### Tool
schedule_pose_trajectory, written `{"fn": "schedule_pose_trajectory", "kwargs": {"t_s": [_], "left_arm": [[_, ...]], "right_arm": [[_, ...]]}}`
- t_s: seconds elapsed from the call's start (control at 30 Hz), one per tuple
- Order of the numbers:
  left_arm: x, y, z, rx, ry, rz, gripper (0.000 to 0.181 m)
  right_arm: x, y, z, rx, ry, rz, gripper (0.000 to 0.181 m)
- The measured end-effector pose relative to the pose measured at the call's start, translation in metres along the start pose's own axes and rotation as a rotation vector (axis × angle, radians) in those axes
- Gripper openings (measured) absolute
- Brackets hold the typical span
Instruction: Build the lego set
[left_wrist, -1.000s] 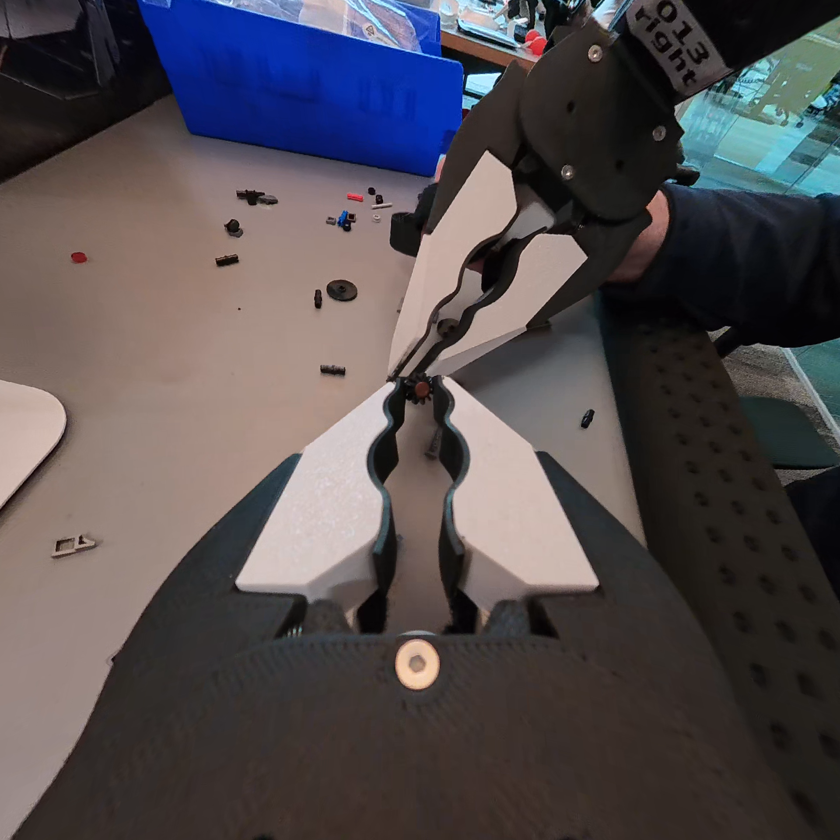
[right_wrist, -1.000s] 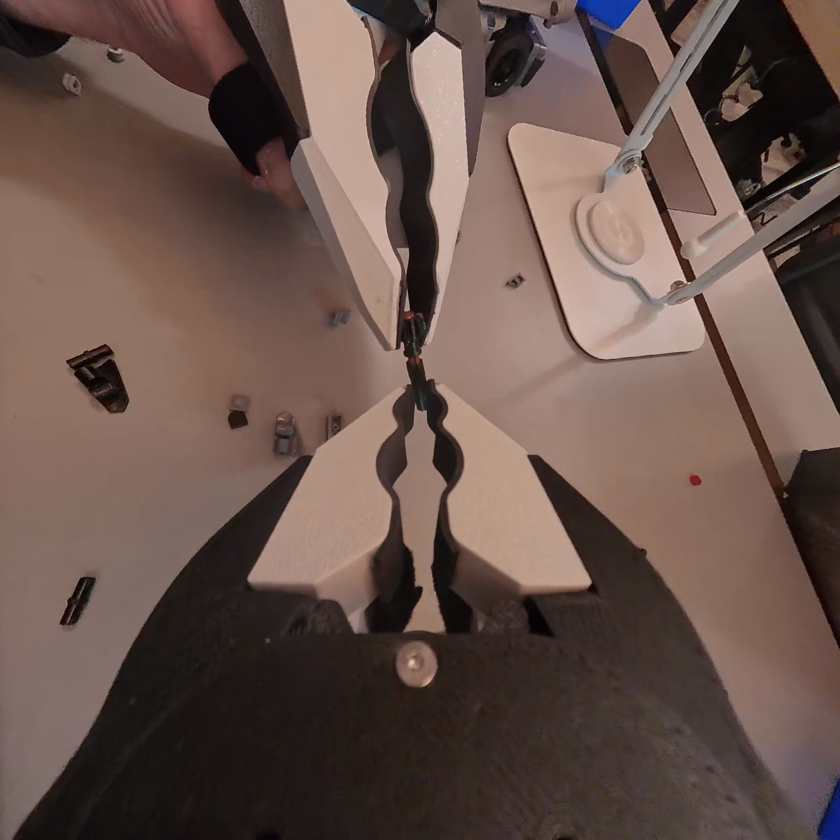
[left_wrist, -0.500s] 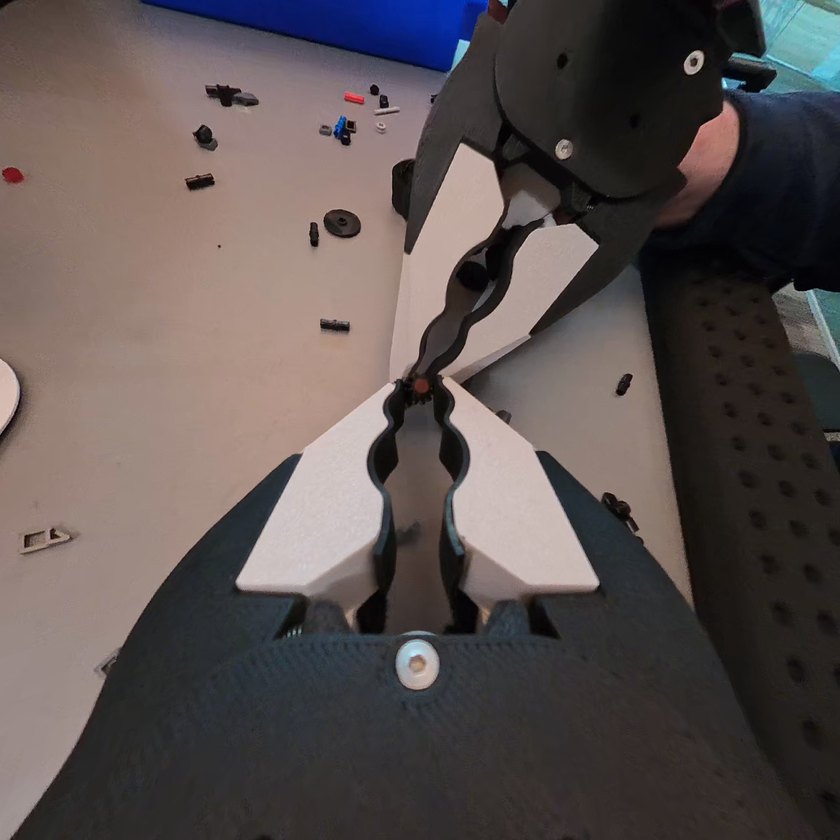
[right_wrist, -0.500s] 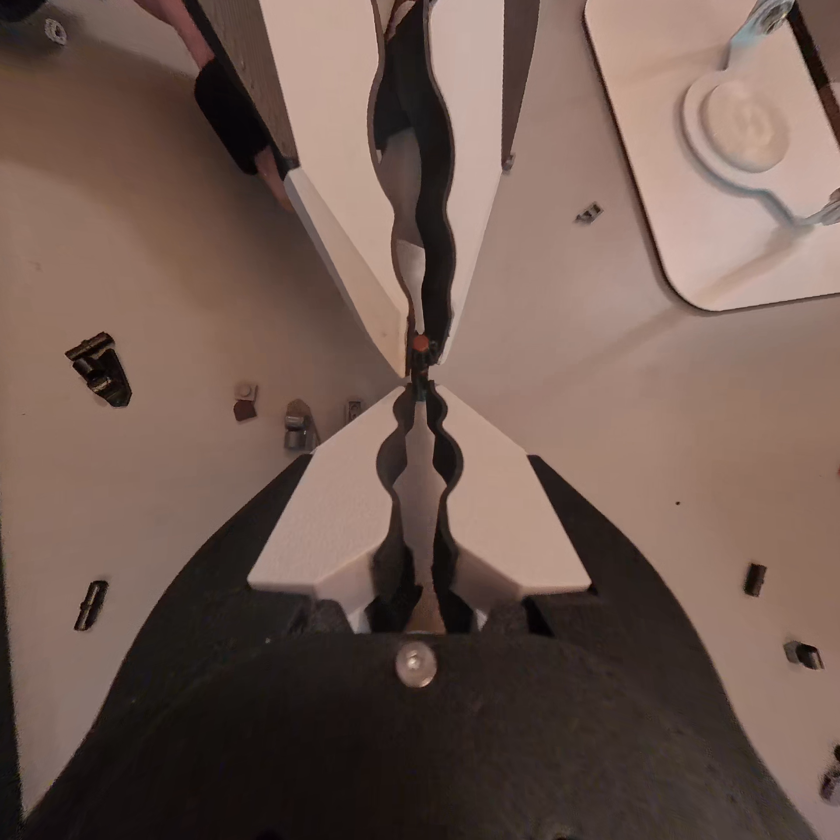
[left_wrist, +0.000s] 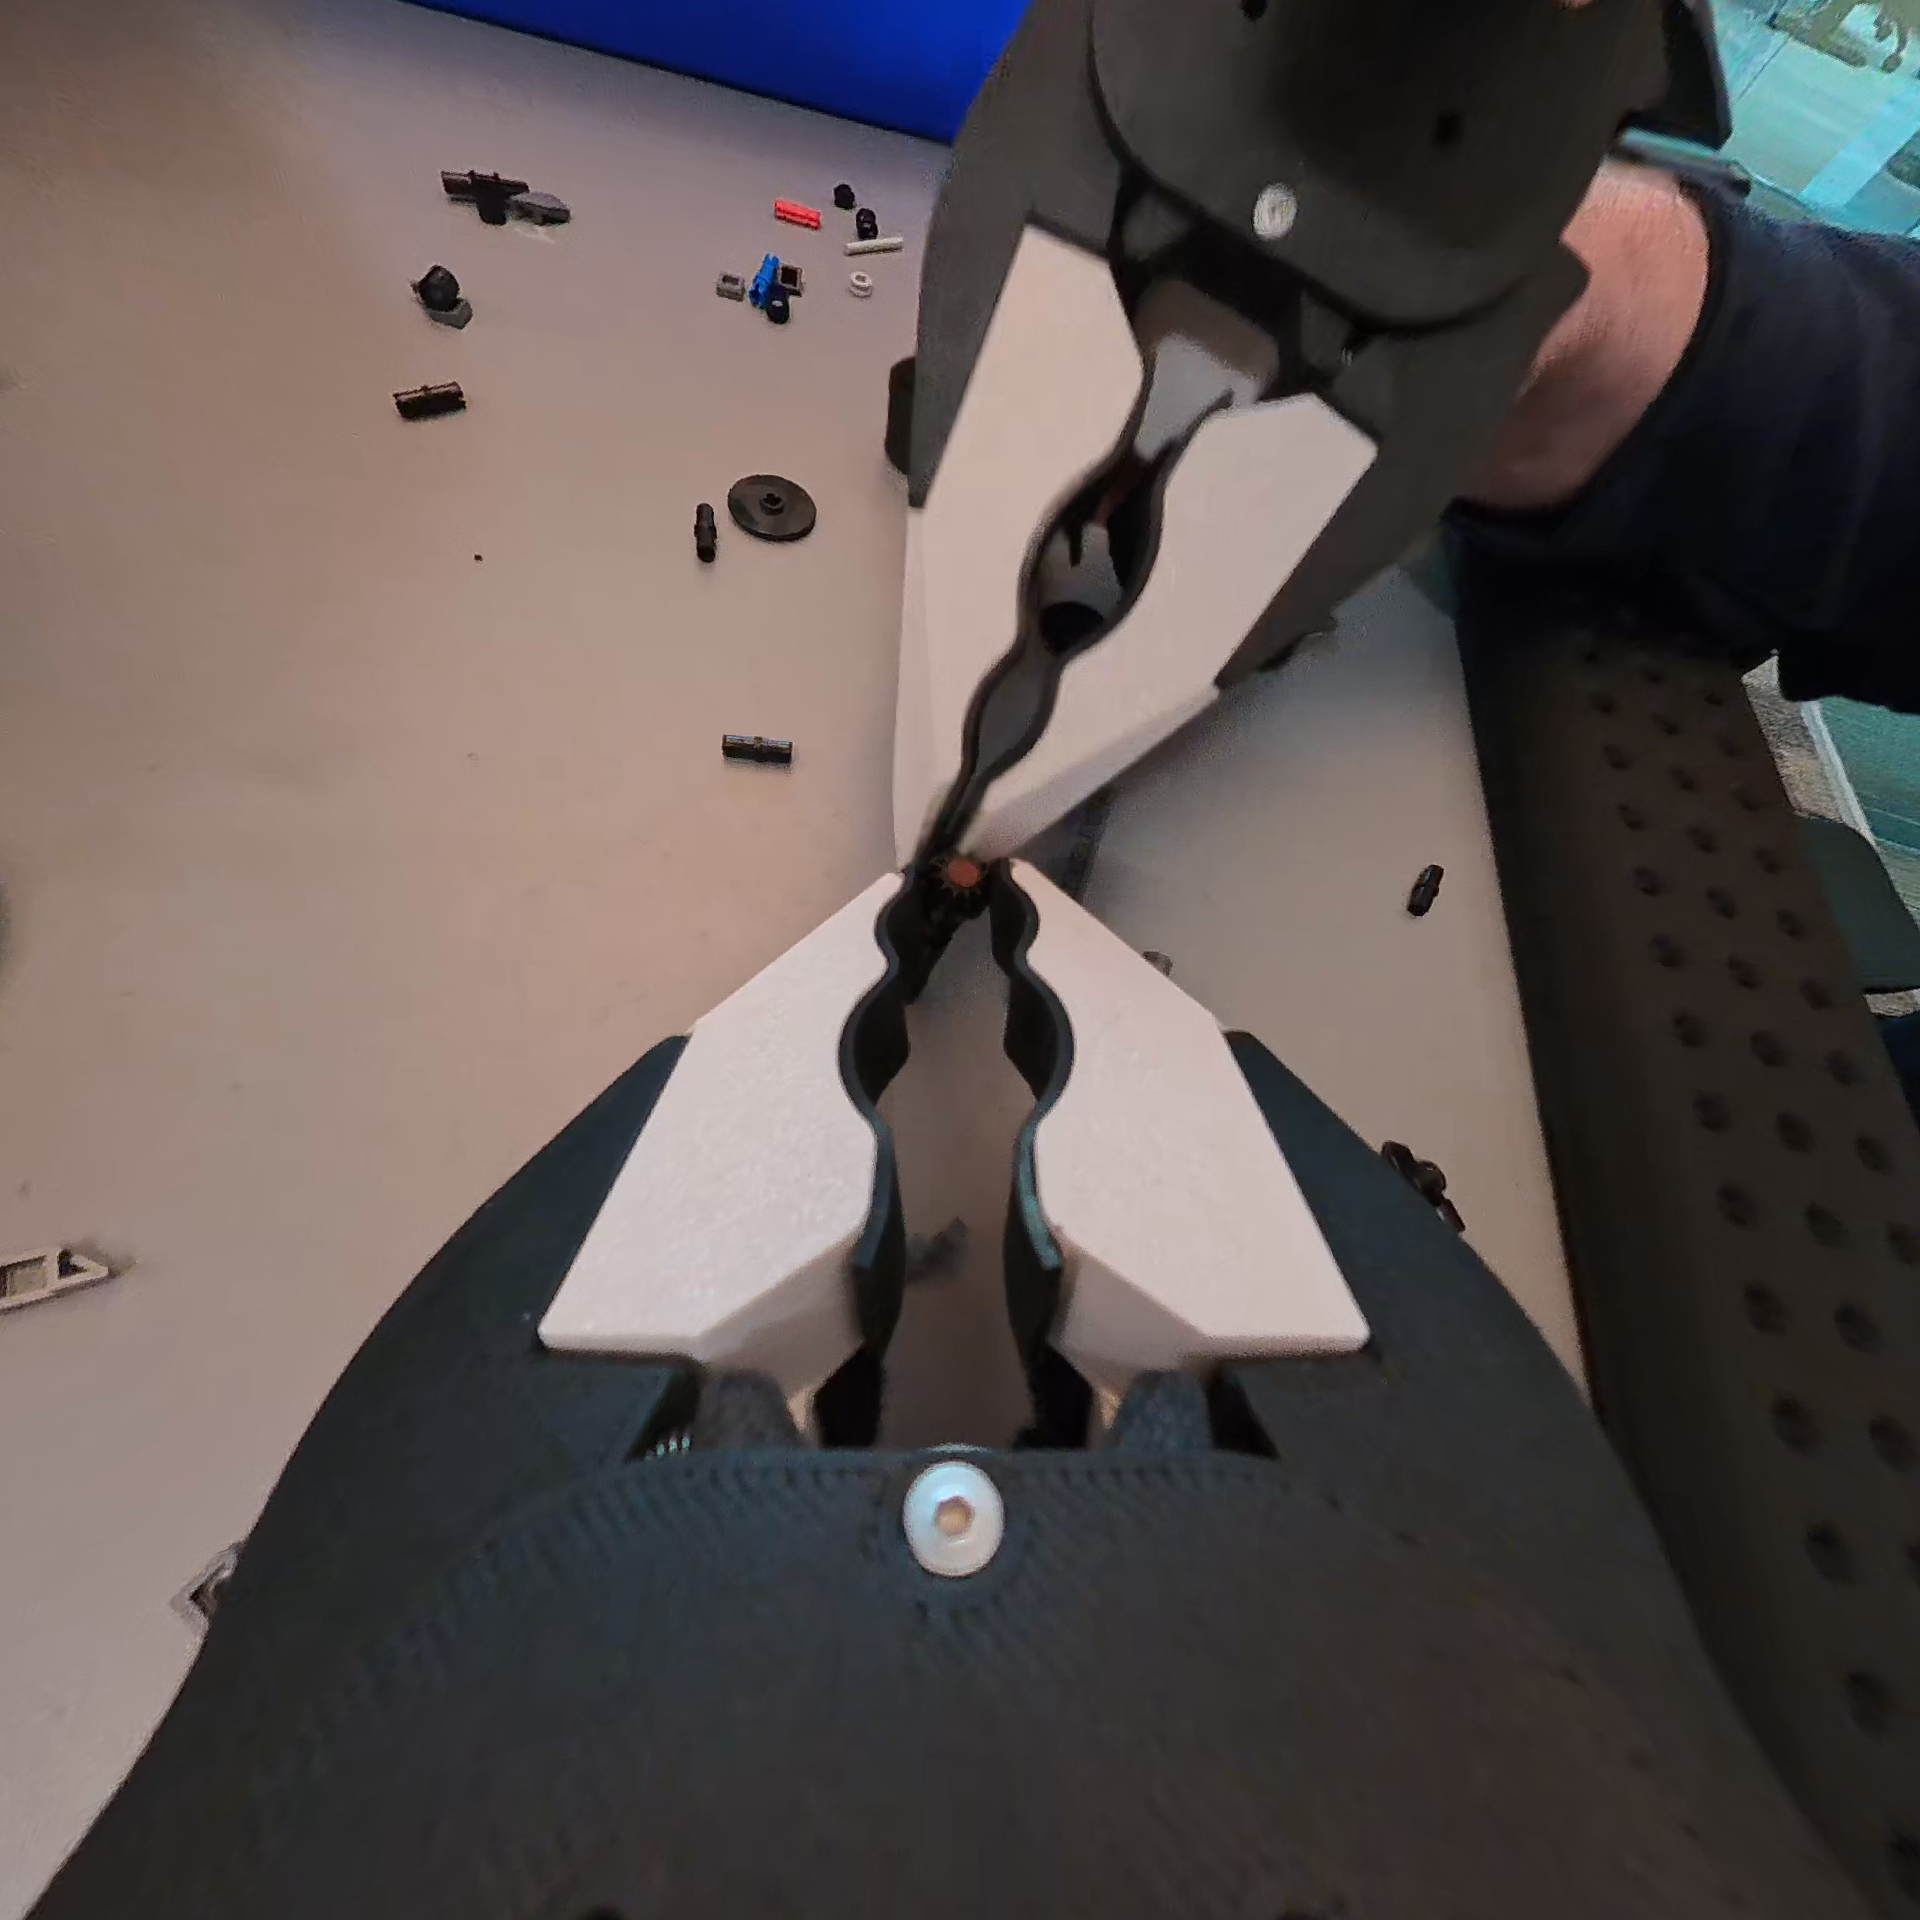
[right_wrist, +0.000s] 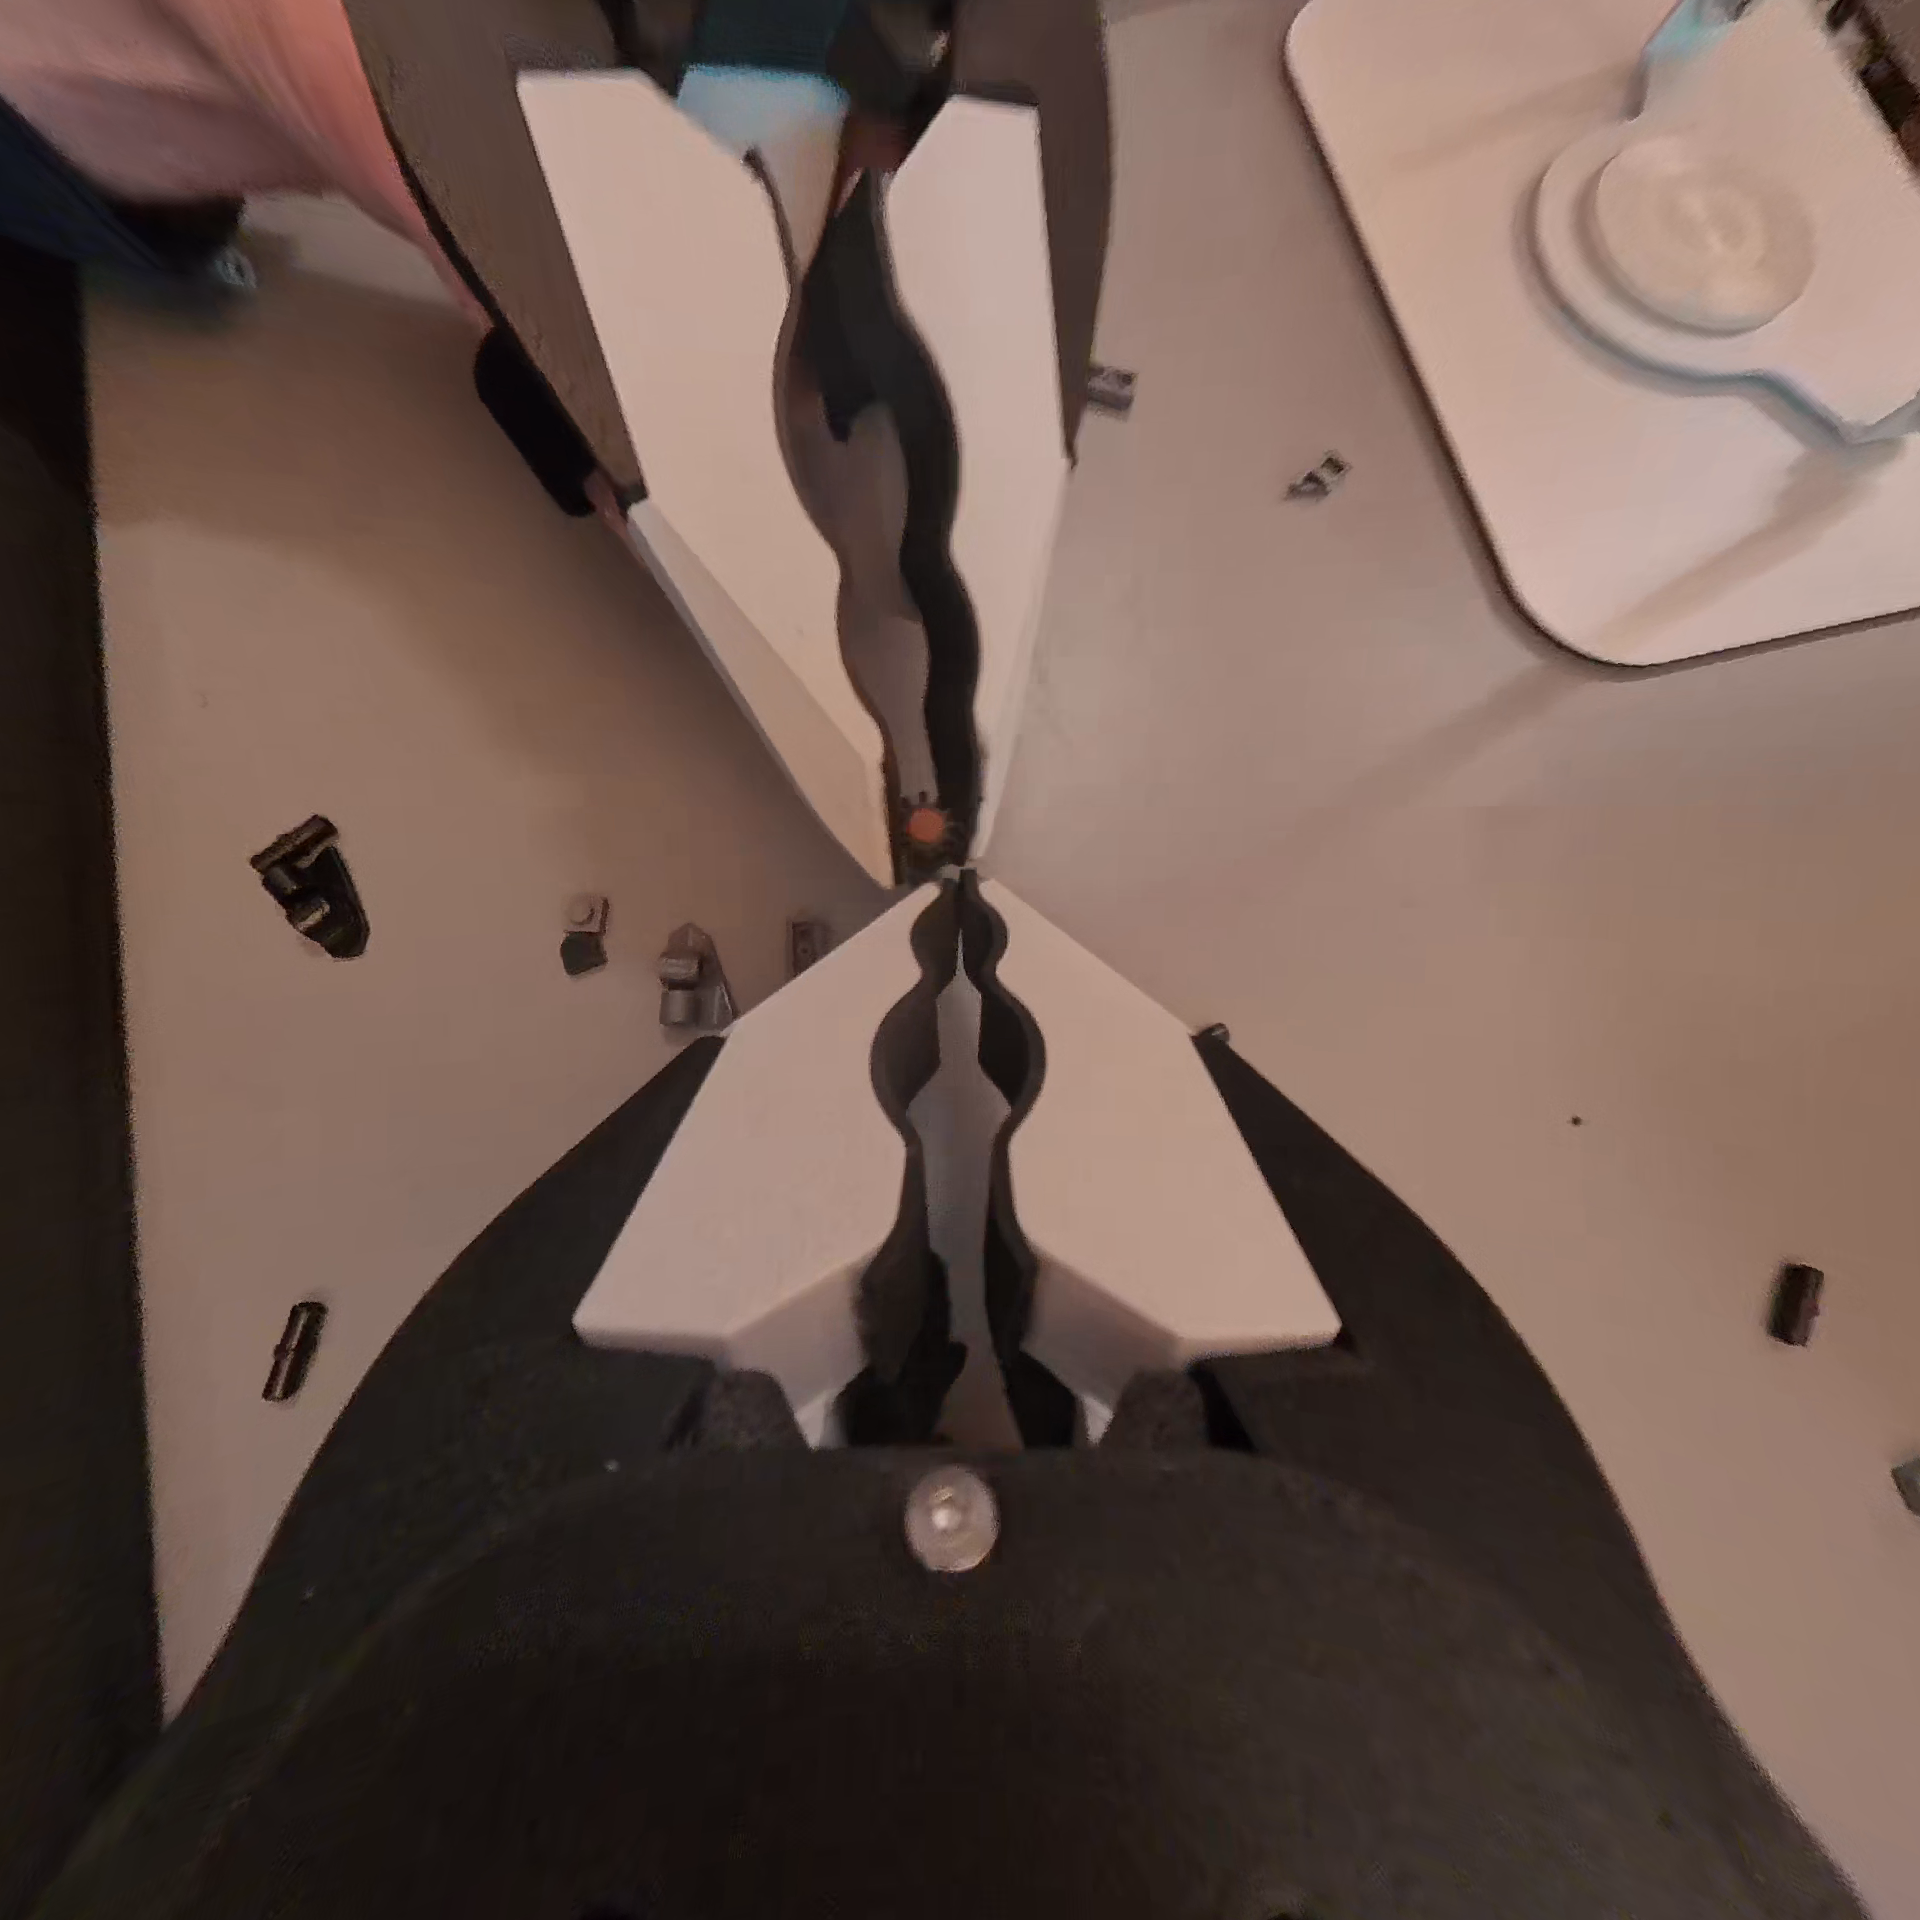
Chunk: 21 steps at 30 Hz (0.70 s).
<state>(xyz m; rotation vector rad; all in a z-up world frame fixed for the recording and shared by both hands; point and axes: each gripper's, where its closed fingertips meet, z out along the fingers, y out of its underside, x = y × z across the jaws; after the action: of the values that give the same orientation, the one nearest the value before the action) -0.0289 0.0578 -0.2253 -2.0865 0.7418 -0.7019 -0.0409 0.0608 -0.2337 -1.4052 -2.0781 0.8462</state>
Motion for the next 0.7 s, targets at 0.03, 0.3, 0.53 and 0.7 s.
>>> {"fn": "schedule_pose_trajectory", "kwargs": {"t_s": [0.03, 0.3, 0.53, 0.7], "left_arm": [[0.0, 0.0, 0.0, -0.002, -0.001, 0.004, 0.011], [0.003, 0.002, -0.002, -0.001, 0.017, 0.002, 0.011], [0.001, 0.002, -0.003, 0.001, 0.01, -0.001, 0.011], [0.0, 0.003, -0.002, -0.001, 0.007, 0.0, 0.011]], "right_arm": [[0.003, -0.002, -0.004, 0.015, 0.008, 0.007, 0.0], [-0.001, -0.015, -0.006, 0.078, -0.011, 0.004, 0.0], [-0.005, -0.02, -0.009, 0.094, -0.023, -0.001, 0.0], [-0.004, -0.02, -0.008, 0.083, -0.013, -0.005, 0.0]]}}
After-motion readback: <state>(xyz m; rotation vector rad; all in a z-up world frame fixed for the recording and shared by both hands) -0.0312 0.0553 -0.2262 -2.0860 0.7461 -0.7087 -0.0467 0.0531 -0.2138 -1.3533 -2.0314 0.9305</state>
